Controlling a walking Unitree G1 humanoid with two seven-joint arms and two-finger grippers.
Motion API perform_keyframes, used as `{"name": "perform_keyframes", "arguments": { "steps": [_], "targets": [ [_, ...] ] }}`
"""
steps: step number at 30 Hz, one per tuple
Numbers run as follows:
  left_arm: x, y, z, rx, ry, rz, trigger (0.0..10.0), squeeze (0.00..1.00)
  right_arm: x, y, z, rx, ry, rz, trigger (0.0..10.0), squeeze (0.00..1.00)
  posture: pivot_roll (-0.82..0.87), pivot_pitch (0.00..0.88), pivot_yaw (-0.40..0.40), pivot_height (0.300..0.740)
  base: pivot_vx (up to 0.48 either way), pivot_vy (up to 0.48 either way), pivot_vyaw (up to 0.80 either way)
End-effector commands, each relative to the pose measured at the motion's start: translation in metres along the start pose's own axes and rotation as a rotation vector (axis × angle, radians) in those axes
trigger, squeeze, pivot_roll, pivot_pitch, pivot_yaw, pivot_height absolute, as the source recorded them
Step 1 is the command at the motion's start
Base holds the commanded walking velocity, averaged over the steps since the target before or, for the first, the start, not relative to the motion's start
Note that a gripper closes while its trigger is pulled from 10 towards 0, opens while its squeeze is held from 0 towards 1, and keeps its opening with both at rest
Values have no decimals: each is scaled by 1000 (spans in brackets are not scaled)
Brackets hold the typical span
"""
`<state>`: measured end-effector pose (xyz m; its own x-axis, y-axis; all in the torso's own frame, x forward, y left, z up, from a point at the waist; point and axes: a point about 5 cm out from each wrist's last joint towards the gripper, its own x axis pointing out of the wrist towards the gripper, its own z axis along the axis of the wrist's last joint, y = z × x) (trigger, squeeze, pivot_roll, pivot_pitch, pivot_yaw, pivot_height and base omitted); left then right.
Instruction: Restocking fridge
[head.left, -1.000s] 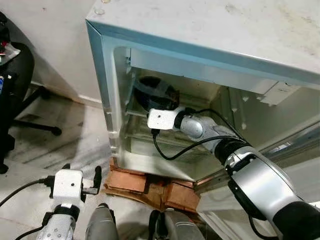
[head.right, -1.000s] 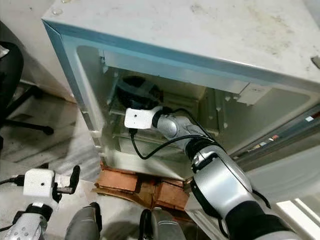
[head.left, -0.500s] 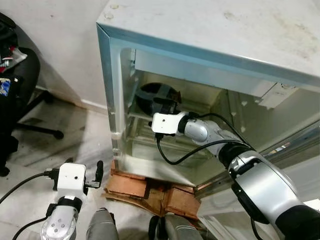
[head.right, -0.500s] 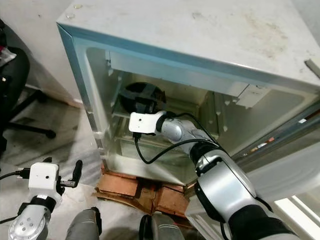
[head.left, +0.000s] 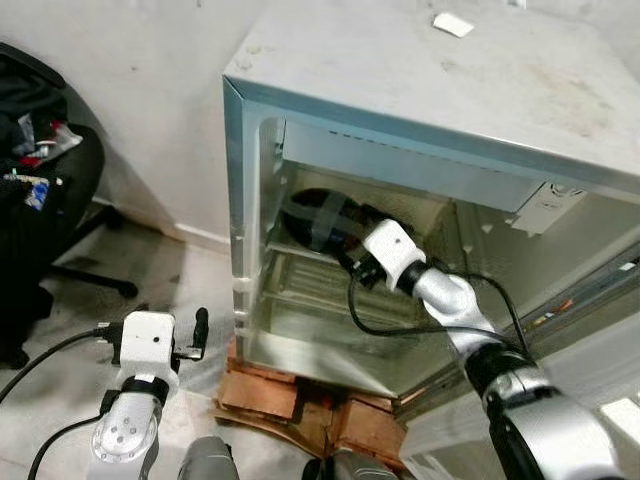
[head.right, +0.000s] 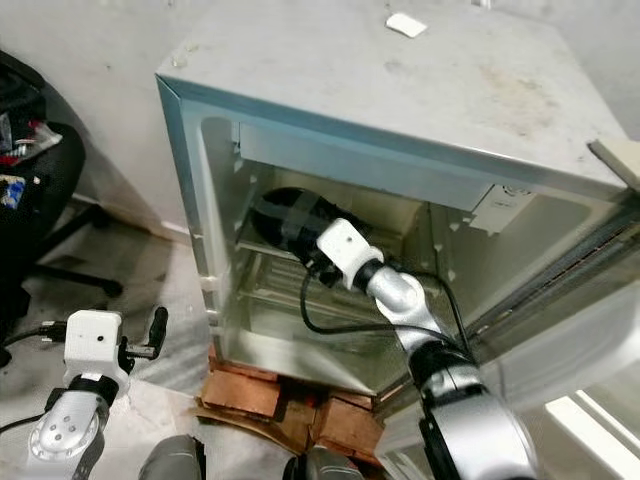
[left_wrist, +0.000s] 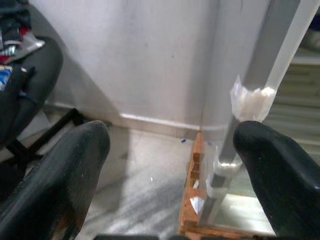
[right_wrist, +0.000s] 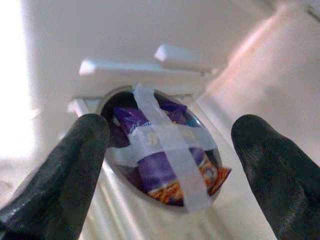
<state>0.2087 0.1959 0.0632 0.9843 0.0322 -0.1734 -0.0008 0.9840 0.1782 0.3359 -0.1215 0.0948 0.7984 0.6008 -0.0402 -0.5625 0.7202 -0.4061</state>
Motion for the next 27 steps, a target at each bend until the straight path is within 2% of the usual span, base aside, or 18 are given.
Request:
{"name": "perform_keyframes", "arguments": {
  "steps": [1,4,8,17,27],
  "targets": [
    [3,-3,-3,-4,7,-14,10000,0,-5,-6,4,120,-39,-86,10000,0,121,8,-106,740,0,0,0],
    [7,-4,-2,-4,1,-19,10000,0,-14,-4,2,264,-44,-184,10000,0,110,0,-97,740,0,0,0],
    [12,-5,-1,-3,-2,-27,10000,0,-24,5,0,320,-34,-217,10000,0,99,0,-86,740,-130,0,0],
    [16,-3,-1,7,-8,-35,10000,0,-33,18,-2,407,20,-188,10000,0,100,0,-79,740,-292,0,0],
    [17,-3,-1,14,-8,-42,10000,0,-38,27,-1,434,51,-150,10000,0,97,0,-71,740,-292,0,0]
  ]
}}
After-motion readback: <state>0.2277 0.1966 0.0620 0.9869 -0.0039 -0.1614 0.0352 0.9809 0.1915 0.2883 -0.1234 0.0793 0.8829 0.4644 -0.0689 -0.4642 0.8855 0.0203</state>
